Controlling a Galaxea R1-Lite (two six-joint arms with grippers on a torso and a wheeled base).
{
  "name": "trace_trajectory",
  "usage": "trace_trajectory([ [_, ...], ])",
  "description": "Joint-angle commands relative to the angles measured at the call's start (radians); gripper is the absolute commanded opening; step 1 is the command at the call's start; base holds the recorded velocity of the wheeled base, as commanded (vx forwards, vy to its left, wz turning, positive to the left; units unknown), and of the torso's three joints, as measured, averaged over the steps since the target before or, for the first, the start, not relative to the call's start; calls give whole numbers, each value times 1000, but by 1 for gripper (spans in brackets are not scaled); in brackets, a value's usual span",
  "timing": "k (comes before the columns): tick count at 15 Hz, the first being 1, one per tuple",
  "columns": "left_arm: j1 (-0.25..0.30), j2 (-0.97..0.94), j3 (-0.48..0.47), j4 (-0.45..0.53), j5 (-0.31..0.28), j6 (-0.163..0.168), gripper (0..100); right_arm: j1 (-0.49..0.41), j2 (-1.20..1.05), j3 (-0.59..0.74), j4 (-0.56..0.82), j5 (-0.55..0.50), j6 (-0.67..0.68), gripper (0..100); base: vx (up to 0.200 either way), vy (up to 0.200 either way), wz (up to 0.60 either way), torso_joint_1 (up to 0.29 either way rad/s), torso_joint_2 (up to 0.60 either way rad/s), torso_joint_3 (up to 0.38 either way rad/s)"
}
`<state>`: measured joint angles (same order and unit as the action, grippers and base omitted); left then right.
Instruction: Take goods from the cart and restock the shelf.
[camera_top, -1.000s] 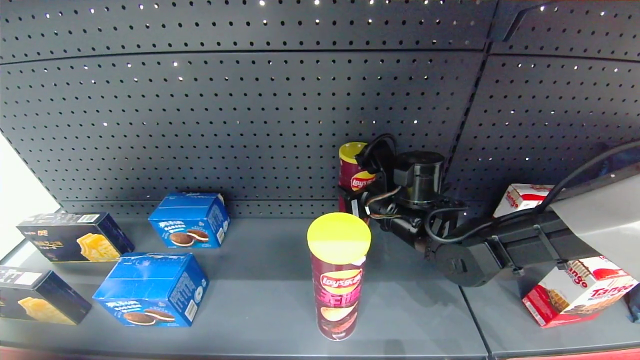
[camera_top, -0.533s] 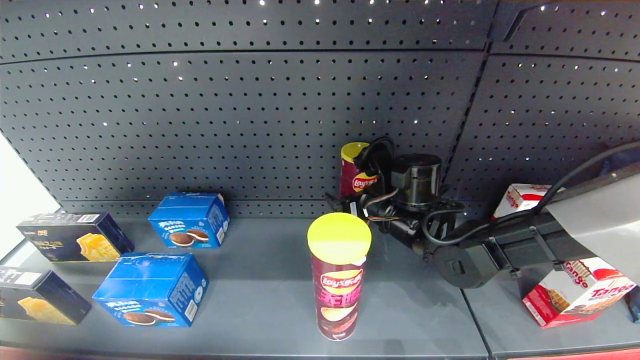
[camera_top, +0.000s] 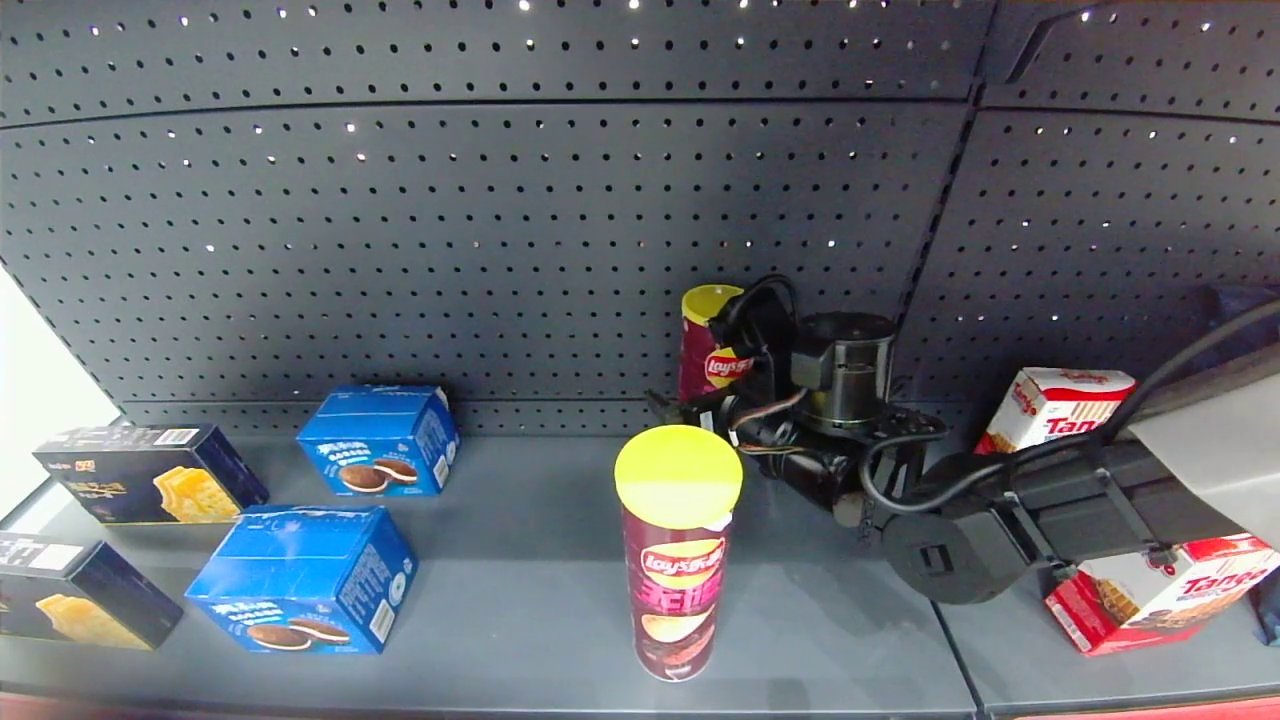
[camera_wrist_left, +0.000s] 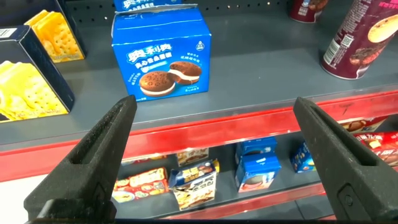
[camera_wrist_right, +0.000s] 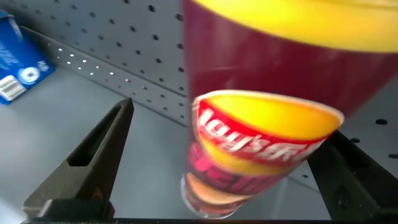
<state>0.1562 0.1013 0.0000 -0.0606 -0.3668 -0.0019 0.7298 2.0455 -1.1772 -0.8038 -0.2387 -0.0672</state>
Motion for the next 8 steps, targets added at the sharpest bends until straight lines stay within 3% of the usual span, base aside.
trace_trajectory([
  [1,0,0,0,1,0,0,100,10,-22,10,0,-1,1,100,0,0,0,0,0,0],
  [8,0,0,0,-1,0,14,100,-26,-145,151,-2,-5,0,100,0,0,0,0,0,0],
])
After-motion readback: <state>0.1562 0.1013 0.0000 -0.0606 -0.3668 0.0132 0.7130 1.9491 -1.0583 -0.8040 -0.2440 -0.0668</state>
